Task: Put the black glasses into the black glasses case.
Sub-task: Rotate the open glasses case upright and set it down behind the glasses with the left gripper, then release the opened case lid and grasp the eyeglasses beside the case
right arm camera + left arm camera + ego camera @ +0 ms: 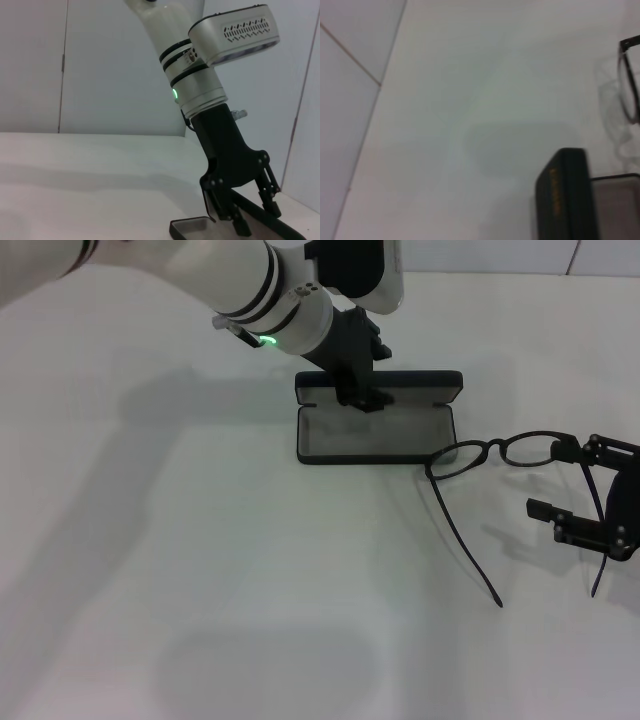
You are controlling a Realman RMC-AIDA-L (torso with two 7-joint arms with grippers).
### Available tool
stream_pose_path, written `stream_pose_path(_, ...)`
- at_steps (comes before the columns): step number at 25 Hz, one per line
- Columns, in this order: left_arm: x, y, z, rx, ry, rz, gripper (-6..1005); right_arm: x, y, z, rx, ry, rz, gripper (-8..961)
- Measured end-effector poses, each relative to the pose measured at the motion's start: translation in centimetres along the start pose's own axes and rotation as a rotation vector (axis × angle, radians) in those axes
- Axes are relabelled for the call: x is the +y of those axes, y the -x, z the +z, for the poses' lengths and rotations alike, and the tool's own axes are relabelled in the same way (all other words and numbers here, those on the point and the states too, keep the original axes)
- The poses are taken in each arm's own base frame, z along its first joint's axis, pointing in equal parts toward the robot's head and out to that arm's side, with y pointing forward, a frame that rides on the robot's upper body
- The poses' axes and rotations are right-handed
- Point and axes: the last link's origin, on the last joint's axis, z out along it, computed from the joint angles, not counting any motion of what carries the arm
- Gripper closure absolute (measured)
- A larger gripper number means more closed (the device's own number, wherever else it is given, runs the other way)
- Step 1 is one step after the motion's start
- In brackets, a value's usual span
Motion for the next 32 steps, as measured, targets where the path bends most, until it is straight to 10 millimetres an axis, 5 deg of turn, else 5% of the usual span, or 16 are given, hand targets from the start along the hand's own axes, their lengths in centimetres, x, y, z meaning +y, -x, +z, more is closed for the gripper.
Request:
stream_pose_path(16,0.6,-1.2,-1.0,0.056,0.112,-0.062,436,-0.3,-0.1,0.2,0.011,-0.005,-0.005,290)
stream_pose_path(23,0.5,-1.8,-4.0,0.379,0.129,-0.142,437,-0.3,0.0,0.3,0.011,-0.004,-0.007,291)
stream_pose_path(28,0.2,-0.2,-6.0,0.630,-0.010,-0.248,438,-0.4,0.1,0.3,0.010,-0.003,-0.010,291)
stream_pose_path(32,2.1,2.6,-6.1,0.798,-0.158,-0.341,438,-1.4,0.6,0.9,0.014,-0.014,0.010,291)
